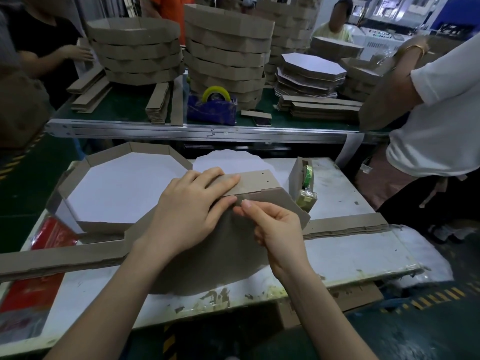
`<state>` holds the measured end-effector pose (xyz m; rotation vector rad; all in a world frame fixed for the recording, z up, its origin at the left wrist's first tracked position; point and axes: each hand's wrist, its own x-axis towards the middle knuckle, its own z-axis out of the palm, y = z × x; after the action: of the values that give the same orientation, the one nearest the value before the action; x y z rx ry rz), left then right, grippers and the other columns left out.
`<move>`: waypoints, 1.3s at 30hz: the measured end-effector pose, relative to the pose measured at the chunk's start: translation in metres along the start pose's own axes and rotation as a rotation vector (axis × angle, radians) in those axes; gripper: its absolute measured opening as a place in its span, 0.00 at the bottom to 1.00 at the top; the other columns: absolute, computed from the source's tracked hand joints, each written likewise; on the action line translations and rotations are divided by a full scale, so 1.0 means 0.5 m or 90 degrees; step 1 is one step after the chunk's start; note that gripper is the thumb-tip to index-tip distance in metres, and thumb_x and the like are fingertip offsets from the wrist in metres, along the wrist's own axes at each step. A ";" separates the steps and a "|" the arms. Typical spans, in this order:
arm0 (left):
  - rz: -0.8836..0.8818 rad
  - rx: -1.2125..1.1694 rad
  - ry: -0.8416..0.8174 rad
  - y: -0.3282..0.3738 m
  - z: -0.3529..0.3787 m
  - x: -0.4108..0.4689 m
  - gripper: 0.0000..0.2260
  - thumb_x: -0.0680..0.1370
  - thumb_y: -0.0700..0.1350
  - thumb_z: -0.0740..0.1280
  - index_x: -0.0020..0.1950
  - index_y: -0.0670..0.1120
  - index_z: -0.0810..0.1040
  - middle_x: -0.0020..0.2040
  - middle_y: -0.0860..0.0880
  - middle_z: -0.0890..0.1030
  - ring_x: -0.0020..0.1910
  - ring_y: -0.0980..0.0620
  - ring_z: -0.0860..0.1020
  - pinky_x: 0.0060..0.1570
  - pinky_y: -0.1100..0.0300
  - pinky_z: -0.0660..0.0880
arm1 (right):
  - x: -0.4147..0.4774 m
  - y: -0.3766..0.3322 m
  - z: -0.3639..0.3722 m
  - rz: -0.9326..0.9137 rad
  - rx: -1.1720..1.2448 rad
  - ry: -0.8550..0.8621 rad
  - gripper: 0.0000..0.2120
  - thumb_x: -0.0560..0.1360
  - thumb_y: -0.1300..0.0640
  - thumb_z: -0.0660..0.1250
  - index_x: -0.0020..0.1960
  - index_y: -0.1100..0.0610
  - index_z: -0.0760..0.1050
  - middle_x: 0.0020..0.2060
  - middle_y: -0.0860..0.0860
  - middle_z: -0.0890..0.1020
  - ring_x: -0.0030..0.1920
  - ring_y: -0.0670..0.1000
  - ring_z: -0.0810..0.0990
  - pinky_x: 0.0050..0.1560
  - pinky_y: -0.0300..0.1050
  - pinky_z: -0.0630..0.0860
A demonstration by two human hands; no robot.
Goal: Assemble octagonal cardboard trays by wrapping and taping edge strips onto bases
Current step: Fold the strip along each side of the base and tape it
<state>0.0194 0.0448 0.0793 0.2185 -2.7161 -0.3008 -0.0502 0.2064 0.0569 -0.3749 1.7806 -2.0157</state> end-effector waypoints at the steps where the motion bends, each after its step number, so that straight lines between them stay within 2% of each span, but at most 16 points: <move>1: 0.000 -0.004 0.000 -0.001 0.001 -0.001 0.25 0.79 0.61 0.46 0.73 0.60 0.68 0.69 0.54 0.72 0.61 0.49 0.72 0.56 0.52 0.71 | 0.004 0.003 0.002 0.004 0.006 0.009 0.06 0.74 0.54 0.74 0.45 0.55 0.87 0.42 0.53 0.87 0.26 0.42 0.66 0.28 0.32 0.67; 4: -0.022 -0.034 0.007 -0.001 -0.001 0.003 0.22 0.79 0.60 0.51 0.72 0.63 0.69 0.68 0.56 0.73 0.63 0.51 0.71 0.58 0.53 0.69 | 0.012 0.009 0.007 0.003 0.019 0.009 0.05 0.75 0.56 0.73 0.46 0.57 0.86 0.41 0.53 0.87 0.25 0.43 0.66 0.27 0.32 0.66; 7: -0.059 -0.042 0.019 0.013 -0.003 0.021 0.24 0.75 0.67 0.52 0.67 0.64 0.73 0.66 0.57 0.76 0.64 0.53 0.72 0.60 0.53 0.67 | 0.014 0.017 0.006 0.003 0.036 0.006 0.05 0.75 0.58 0.72 0.43 0.56 0.87 0.35 0.50 0.85 0.25 0.43 0.66 0.27 0.34 0.65; 9: -0.074 -0.045 0.024 0.026 0.000 0.033 0.24 0.75 0.71 0.53 0.64 0.64 0.76 0.62 0.58 0.79 0.60 0.53 0.75 0.55 0.55 0.69 | 0.017 0.021 0.003 0.008 0.044 0.007 0.06 0.75 0.58 0.72 0.42 0.57 0.87 0.34 0.51 0.84 0.24 0.43 0.66 0.27 0.34 0.65; 12: -0.092 -0.080 0.053 0.032 0.004 0.038 0.23 0.74 0.71 0.56 0.61 0.64 0.79 0.57 0.57 0.82 0.55 0.52 0.78 0.47 0.57 0.69 | 0.019 0.023 -0.002 0.012 0.031 -0.009 0.07 0.75 0.56 0.72 0.41 0.57 0.87 0.34 0.55 0.85 0.24 0.44 0.66 0.26 0.34 0.64; 17: -0.062 -0.092 0.077 0.031 0.003 0.033 0.23 0.73 0.69 0.58 0.60 0.60 0.81 0.54 0.54 0.84 0.51 0.49 0.80 0.43 0.56 0.71 | 0.031 0.015 -0.016 0.008 -0.009 -0.046 0.08 0.75 0.54 0.73 0.39 0.55 0.86 0.25 0.53 0.80 0.23 0.42 0.69 0.27 0.32 0.67; 19: -0.058 -0.087 0.085 0.032 0.003 0.032 0.23 0.73 0.68 0.60 0.60 0.58 0.82 0.53 0.54 0.84 0.50 0.48 0.80 0.42 0.56 0.72 | 0.035 0.018 -0.026 0.038 -0.064 -0.075 0.11 0.75 0.55 0.73 0.35 0.57 0.84 0.23 0.51 0.79 0.22 0.42 0.71 0.27 0.31 0.67; 22: -0.076 -0.099 0.081 0.024 0.003 0.032 0.24 0.74 0.69 0.61 0.60 0.57 0.81 0.54 0.54 0.84 0.51 0.47 0.80 0.43 0.55 0.72 | 0.020 0.049 -0.041 0.077 -0.240 -0.113 0.17 0.75 0.53 0.74 0.28 0.56 0.81 0.22 0.52 0.79 0.23 0.41 0.73 0.29 0.31 0.68; 24: -0.071 -0.089 0.073 0.022 0.001 0.033 0.26 0.72 0.71 0.60 0.61 0.57 0.81 0.55 0.53 0.84 0.51 0.47 0.80 0.43 0.56 0.69 | 0.018 0.054 -0.055 -0.006 -0.261 -0.085 0.18 0.76 0.52 0.73 0.28 0.55 0.81 0.22 0.52 0.80 0.25 0.42 0.75 0.33 0.32 0.70; 29: -0.047 -0.047 0.026 0.028 -0.001 0.035 0.31 0.70 0.71 0.55 0.66 0.57 0.77 0.57 0.54 0.82 0.51 0.48 0.78 0.44 0.55 0.68 | 0.058 -0.008 -0.078 -0.348 -0.199 0.053 0.18 0.79 0.55 0.68 0.31 0.53 0.81 0.23 0.49 0.79 0.26 0.42 0.76 0.36 0.32 0.71; 31: -0.060 -0.034 0.020 0.023 -0.001 0.033 0.32 0.71 0.70 0.59 0.69 0.54 0.75 0.60 0.53 0.81 0.54 0.48 0.78 0.45 0.56 0.68 | 0.083 -0.028 -0.082 -0.412 -0.195 0.125 0.17 0.80 0.55 0.66 0.33 0.54 0.80 0.25 0.47 0.79 0.27 0.42 0.75 0.36 0.32 0.70; 33: -0.055 -0.017 0.007 0.022 0.001 0.031 0.33 0.71 0.70 0.59 0.70 0.53 0.74 0.62 0.54 0.80 0.56 0.49 0.77 0.47 0.55 0.70 | 0.113 -0.045 -0.093 -0.418 -0.229 0.159 0.13 0.81 0.57 0.64 0.40 0.54 0.80 0.31 0.45 0.80 0.34 0.41 0.78 0.37 0.32 0.71; 36: -0.029 0.061 -0.028 0.018 0.004 0.026 0.35 0.72 0.69 0.61 0.75 0.53 0.67 0.67 0.55 0.76 0.60 0.50 0.75 0.53 0.54 0.70 | 0.147 -0.055 -0.110 -0.302 -0.313 0.099 0.08 0.82 0.57 0.62 0.55 0.52 0.80 0.49 0.42 0.82 0.51 0.39 0.79 0.49 0.34 0.77; 37: -0.028 0.081 -0.038 0.014 0.006 0.023 0.36 0.72 0.68 0.63 0.76 0.53 0.64 0.69 0.55 0.74 0.62 0.51 0.74 0.55 0.55 0.69 | 0.154 -0.052 -0.117 -0.263 -0.342 0.064 0.09 0.83 0.56 0.62 0.58 0.51 0.80 0.52 0.42 0.82 0.54 0.39 0.79 0.53 0.36 0.78; 39: -0.032 0.093 -0.056 0.005 0.006 0.018 0.41 0.71 0.69 0.66 0.78 0.54 0.59 0.72 0.55 0.71 0.66 0.51 0.71 0.60 0.55 0.68 | 0.162 -0.045 -0.127 -0.223 -0.377 -0.008 0.11 0.82 0.54 0.63 0.61 0.50 0.80 0.56 0.41 0.82 0.56 0.38 0.78 0.55 0.33 0.76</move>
<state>0.0097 0.0462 0.0808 0.3232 -2.8247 -0.1286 -0.1534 0.2250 0.0642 -0.9292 2.4208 -1.6319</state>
